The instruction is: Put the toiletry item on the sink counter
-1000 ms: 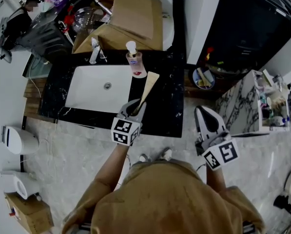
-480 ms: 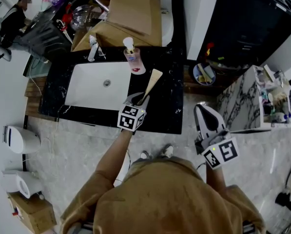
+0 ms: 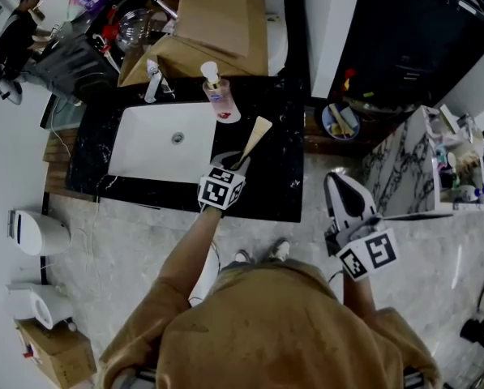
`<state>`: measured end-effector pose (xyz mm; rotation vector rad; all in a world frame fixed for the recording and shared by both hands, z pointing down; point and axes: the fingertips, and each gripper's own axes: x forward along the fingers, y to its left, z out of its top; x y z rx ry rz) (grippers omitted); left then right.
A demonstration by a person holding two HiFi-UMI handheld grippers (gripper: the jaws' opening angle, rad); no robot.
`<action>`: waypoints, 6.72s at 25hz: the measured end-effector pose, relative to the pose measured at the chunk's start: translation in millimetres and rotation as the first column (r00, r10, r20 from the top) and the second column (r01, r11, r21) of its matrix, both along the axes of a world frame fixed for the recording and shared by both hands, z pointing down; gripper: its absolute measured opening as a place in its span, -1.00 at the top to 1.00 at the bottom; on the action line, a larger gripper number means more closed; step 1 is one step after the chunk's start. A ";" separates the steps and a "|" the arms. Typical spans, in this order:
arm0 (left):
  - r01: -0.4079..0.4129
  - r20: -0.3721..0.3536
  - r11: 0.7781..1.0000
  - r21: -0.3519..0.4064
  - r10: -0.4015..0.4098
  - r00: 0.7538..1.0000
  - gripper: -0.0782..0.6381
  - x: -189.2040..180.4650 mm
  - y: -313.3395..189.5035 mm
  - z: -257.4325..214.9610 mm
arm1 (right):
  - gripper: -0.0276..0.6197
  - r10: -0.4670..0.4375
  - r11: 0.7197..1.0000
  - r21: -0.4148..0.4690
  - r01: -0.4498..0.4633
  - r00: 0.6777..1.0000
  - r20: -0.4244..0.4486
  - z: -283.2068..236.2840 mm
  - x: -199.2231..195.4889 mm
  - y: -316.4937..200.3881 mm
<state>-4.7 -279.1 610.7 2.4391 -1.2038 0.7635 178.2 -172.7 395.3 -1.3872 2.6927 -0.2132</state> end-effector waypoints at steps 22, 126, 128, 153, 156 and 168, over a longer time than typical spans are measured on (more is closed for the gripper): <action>-0.011 0.056 0.995 -0.099 0.017 0.998 0.63 -4.4 1.9 35.4 | 0.91 -0.015 1.000 -0.008 0.015 1.000 0.006 5.2 0.2 -15.3; 0.364 -0.391 0.690 0.626 -0.127 0.912 0.77 -190.2 162.3 -293.7 | 0.90 0.088 0.991 0.108 -0.078 0.992 -0.094 -65.0 -35.0 24.1; 0.369 -0.392 0.686 0.628 -0.131 0.911 0.77 -187.9 161.7 -293.6 | 0.90 0.070 0.992 0.113 -0.059 0.993 -0.093 -65.1 -38.1 21.0; 0.367 -0.385 0.702 0.610 -0.142 0.912 0.77 -171.0 149.3 -288.9 | 0.91 0.018 0.997 0.080 -0.012 0.997 -0.079 -52.0 -42.4 7.9; 0.362 -0.384 0.711 0.603 -0.140 0.913 0.77 -168.7 149.3 -285.8 | 0.90 0.019 0.997 0.072 -0.013 0.997 -0.079 -49.2 -42.7 8.6; 0.344 -0.386 0.732 0.588 -0.120 0.915 0.77 -167.3 149.9 -278.5 | 0.90 0.022 0.998 0.053 -0.017 0.996 -0.081 -43.1 -49.4 13.1</action>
